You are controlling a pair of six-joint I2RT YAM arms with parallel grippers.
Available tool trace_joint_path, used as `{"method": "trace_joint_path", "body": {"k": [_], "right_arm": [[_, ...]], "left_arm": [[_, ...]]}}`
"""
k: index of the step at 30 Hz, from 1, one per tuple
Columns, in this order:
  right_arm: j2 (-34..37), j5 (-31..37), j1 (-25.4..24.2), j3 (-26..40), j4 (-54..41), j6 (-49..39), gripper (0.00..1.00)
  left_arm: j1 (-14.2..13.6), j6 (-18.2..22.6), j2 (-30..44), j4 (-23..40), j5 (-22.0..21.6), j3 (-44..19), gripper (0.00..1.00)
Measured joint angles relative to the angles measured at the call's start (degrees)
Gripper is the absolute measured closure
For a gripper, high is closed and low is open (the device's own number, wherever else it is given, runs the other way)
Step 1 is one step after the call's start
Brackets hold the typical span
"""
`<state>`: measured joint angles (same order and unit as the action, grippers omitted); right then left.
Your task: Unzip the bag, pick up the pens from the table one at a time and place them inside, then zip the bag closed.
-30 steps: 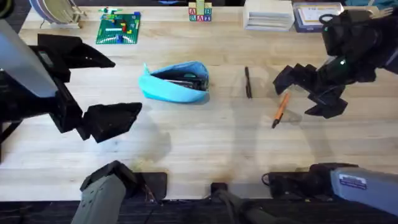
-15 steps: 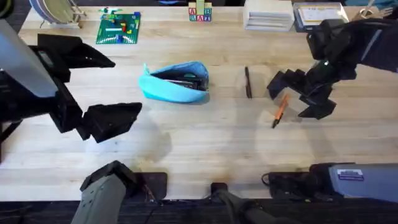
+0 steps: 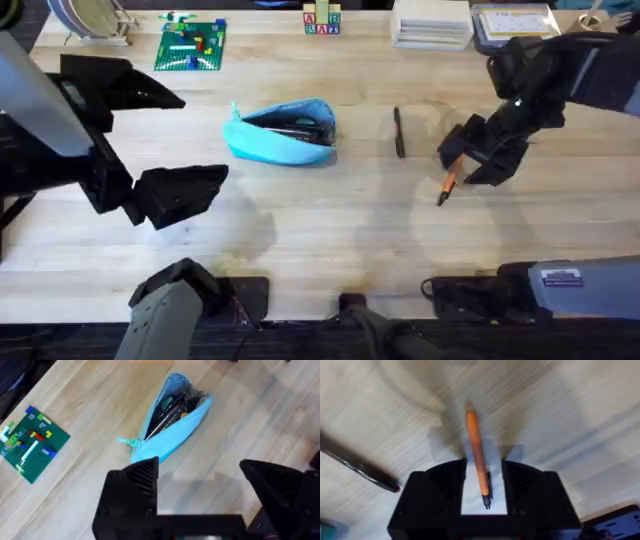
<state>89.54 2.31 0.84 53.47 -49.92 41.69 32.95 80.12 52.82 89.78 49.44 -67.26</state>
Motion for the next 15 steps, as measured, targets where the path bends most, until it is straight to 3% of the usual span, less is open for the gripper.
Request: {"method": "trace_joint_path", "body": {"k": [3,5,6,15], "right_arm": [[0.00,0.01,0.00,0.00,0.10,-0.12,0.700],[0.00,0.02,0.00,0.00,0.18,-0.21,0.897],[0.00,-0.04,0.00,0.00,0.21,-0.03,0.942],[0.00,-0.02,0.00,0.00,0.38,-0.15,0.967]], "left_arm": [[0.00,0.00,0.00,0.02,0.01,0.00,0.007],[0.00,0.00,0.00,0.00,0.01,0.00,0.007],[0.00,0.00,0.00,0.00,0.01,0.00,0.007],[0.00,0.00,0.00,0.07,-0.01,0.00,0.007]]}}
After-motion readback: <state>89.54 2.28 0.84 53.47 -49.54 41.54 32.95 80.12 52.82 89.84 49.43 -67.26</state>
